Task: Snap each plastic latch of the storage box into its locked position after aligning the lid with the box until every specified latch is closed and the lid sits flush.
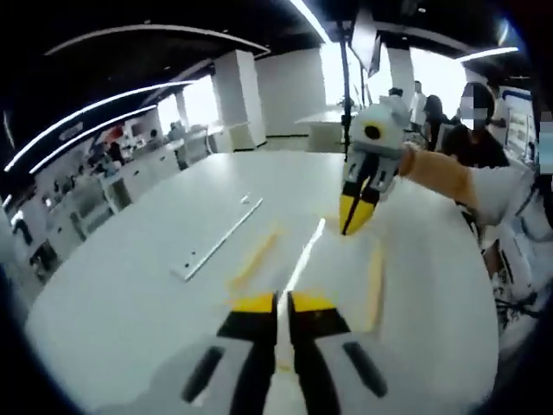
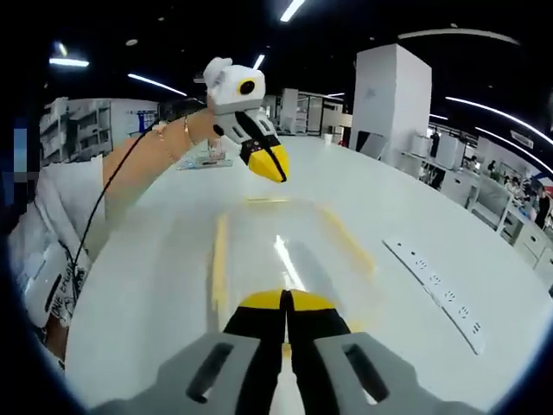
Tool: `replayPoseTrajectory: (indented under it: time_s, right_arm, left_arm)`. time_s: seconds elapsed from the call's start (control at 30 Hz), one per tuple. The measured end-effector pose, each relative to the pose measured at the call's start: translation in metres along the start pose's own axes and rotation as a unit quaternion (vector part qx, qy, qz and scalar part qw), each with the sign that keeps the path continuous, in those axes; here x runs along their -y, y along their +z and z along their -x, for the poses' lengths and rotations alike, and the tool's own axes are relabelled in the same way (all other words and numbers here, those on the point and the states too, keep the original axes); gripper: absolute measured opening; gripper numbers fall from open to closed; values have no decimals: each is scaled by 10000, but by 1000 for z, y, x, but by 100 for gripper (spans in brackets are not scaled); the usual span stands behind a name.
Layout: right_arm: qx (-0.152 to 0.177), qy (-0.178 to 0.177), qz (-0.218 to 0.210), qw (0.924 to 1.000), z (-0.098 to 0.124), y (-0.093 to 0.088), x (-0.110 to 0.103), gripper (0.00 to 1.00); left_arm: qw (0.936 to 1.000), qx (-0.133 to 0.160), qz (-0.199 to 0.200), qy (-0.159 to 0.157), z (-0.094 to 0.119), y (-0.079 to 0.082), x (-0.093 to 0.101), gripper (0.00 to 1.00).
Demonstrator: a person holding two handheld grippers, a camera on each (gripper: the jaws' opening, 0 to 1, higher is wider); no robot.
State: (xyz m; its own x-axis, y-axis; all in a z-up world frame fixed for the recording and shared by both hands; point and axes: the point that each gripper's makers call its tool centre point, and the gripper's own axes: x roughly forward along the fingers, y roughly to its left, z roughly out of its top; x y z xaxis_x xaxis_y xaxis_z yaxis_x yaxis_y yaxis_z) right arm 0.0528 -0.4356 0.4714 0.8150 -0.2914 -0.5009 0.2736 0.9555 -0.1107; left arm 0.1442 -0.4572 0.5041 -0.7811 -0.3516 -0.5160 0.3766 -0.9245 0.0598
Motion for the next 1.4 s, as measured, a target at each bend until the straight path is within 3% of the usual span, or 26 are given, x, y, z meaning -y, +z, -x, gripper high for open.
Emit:
replayPoseTrajectory:
  time_s: [0.03, 0.13, 0.23, 0.27, 0.33, 0.53, 0.63, 0.7, 0.8, 0.87, 1.17, 1.4]
  right_arm:
    - [32, -101, 61, 9999, 0, 4, 4, 0]
    - [550, -229, 167, 9981, -4, 35, 22, 0]
    - [98, -394, 508, 9979, -16, 34, 45, 0]
    - [4, -431, 515, 9977, -21, 34, 52, 0]
    - [-189, -319, 607, 9975, -34, 33, 61, 0]
    - [-417, -246, 467, 9977, -62, 40, 80, 0]
    - [-966, -396, 382, 9938, -69, 29, 94, 0]
    - [-1341, -249, 460, 9896, -73, 20, 96, 0]
    - [-1532, 128, 574, 9864, -82, 16, 89, 0]
    - [-1623, 170, 667, 9843, -86, 15, 93, 0]
    - [-1753, 1017, 733, 9765, -96, 17, 90, 0]
    - [-1794, 1199, 739, 9736, -107, 4, 97, 0]
  left_arm:
    - [10000, -7, 38, -2, -5, -2, 2, 3]
    - [10000, -91, 40, 0, -16, -12, 9, 0]
    - [9994, -303, 139, 10, -24, -27, 11, 0]
    - [9999, -38, 118, -15, -25, -19, 11, 0]
    - [9995, -197, 218, -83, -23, -25, 11, 0]
    - [9994, -234, 225, -88, -24, -27, 14, 0]
    - [9996, -263, 109, -52, -23, -28, 15, 0]
    - [9996, -279, 77, -29, -22, -29, 15, 0]
    - [9994, -329, 50, 41, -20, -30, 14, 0]
    - [9993, -371, 48, 88, -19, -30, 13, 0]
    - [9982, -516, -25, 300, -17, -32, 8, 0]
    - [9976, -608, -62, 326, -18, -31, 4, 0]
